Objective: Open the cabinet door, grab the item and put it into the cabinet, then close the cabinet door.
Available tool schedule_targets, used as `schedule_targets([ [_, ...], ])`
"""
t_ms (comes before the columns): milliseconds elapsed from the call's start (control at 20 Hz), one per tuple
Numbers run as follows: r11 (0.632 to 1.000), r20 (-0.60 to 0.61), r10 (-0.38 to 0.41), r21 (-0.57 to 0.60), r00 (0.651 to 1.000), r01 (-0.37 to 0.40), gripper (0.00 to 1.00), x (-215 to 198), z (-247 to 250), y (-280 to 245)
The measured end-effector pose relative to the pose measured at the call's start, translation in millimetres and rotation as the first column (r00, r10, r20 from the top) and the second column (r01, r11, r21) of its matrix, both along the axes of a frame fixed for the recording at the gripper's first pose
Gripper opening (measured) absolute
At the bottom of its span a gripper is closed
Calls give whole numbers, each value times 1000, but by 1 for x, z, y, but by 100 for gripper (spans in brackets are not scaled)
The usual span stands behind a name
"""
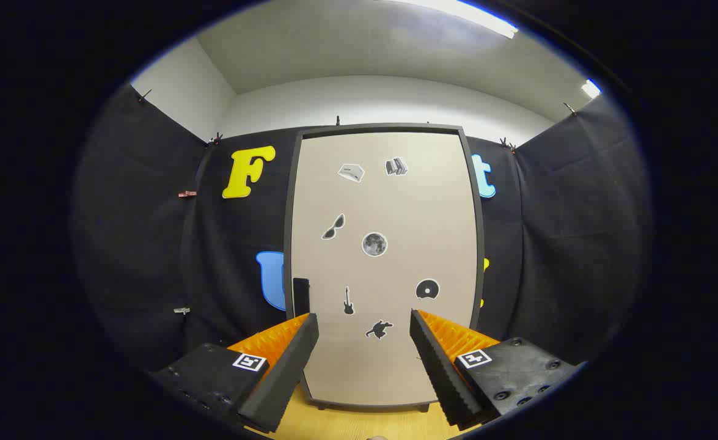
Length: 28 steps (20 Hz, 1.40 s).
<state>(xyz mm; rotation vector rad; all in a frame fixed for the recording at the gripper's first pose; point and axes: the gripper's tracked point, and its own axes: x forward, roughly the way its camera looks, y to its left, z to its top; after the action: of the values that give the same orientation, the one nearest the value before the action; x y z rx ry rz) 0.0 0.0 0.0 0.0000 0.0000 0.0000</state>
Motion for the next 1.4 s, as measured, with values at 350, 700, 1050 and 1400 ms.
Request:
schedule_targets([
  [350, 1000, -7, -11, -9, 1000, 11, 97, 1, -5, 1],
  [700, 999, -6, -25, -39, 1000, 24, 97, 0, -3, 1],
  [1050, 1000, -11, 10, 0, 1000, -10, 97, -3, -4, 14],
  [1400, 1000, -16, 17, 4, 1000, -17, 97, 4, -10, 41],
])
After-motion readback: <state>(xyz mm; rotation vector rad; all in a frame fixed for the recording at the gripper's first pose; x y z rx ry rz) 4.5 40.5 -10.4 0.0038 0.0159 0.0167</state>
